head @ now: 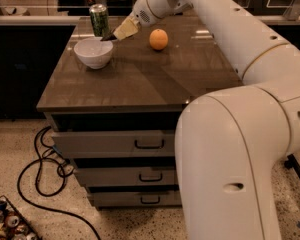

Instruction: Place rxbar chocolate into white bowl

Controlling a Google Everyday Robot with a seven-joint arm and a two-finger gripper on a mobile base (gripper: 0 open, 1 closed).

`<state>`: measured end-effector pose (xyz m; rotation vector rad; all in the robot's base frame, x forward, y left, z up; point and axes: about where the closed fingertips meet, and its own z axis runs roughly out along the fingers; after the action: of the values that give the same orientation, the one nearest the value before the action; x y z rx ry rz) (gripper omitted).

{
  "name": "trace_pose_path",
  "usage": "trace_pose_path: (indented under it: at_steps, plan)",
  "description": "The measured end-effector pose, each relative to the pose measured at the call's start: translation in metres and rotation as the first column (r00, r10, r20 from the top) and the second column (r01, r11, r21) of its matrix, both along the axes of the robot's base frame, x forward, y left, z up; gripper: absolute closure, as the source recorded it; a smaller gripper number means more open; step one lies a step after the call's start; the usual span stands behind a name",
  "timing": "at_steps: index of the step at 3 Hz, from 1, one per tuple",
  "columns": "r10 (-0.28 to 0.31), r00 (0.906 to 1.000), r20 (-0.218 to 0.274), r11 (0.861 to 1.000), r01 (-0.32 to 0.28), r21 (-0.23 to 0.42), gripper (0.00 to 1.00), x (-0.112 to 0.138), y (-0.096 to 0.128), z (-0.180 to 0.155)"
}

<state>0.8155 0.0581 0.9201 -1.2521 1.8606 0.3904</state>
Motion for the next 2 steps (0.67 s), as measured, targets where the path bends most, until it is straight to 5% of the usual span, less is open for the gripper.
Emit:
trace_pose_path:
  at_steps: [2]
  plan:
    - [0.068, 0.9977, 0.006, 0.997, -0.067, -0.03, 1.0, -0.053, 0.032, -0.026]
